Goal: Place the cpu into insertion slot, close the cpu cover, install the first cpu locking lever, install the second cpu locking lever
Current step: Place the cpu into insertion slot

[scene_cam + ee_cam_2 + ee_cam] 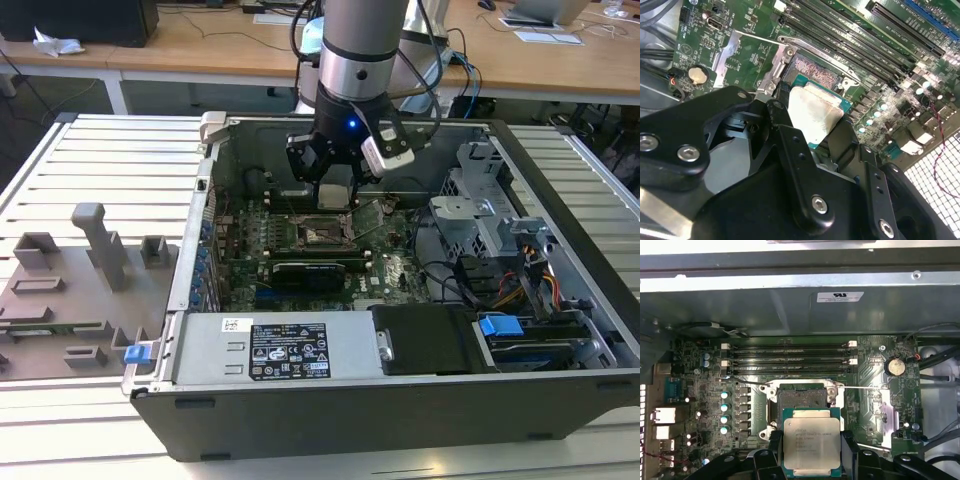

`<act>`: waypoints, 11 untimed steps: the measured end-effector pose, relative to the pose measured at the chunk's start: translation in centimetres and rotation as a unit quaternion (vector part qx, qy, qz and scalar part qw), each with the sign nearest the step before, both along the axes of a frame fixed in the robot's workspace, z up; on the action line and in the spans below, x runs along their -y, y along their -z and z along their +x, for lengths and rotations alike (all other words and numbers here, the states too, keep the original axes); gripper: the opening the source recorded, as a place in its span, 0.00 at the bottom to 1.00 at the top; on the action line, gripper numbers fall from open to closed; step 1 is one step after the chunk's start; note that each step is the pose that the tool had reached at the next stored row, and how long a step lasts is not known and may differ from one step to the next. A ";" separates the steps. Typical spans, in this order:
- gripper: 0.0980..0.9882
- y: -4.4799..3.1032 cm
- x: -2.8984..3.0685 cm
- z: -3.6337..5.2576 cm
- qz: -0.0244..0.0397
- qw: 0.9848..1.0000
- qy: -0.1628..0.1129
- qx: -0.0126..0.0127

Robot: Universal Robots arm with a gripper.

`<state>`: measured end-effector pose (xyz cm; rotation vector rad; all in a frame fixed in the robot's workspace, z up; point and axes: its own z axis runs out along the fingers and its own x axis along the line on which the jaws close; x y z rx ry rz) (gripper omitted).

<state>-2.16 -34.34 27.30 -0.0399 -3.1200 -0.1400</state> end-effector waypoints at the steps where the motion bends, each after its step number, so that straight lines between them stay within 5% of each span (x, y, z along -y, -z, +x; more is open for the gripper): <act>1: 0.50 0.09 0.00 0.00 0.000 1.000 0.000 0.000; 11: 0.50 0.96 0.00 0.00 0.000 1.000 0.000 0.000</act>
